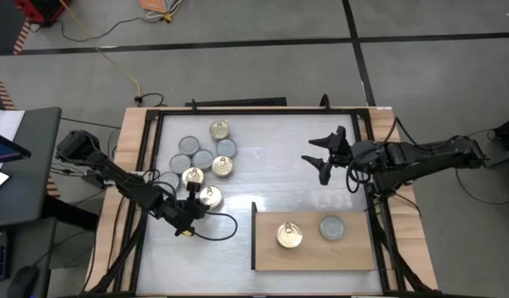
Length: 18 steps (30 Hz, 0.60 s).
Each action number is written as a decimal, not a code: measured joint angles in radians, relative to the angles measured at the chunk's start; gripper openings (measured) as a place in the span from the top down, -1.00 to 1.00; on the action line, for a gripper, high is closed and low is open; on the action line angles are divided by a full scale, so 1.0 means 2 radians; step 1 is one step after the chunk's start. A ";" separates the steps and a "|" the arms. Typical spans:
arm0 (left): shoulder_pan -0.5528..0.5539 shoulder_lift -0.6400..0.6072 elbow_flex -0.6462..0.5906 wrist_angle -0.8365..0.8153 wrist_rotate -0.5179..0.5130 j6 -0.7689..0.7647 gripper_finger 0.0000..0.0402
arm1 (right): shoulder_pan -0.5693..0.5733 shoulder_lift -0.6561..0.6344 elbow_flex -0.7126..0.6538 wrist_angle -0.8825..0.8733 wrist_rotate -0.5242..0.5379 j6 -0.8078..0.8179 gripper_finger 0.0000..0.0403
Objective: Stack canned seafood by type on shelf
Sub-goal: Stack the blue pink tuna can on top of the blue pink tuna can on the shelf
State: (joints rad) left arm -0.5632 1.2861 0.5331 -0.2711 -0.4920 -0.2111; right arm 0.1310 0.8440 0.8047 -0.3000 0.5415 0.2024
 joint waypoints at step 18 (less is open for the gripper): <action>-0.002 0.047 0.024 -0.015 0.036 -0.008 1.00 | 0.000 0.000 0.000 -0.001 -0.001 0.000 -0.46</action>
State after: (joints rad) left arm -0.5678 1.3809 0.5807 -0.3019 -0.4207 -0.2267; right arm 0.1310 0.8444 0.8047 -0.3016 0.5392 0.2016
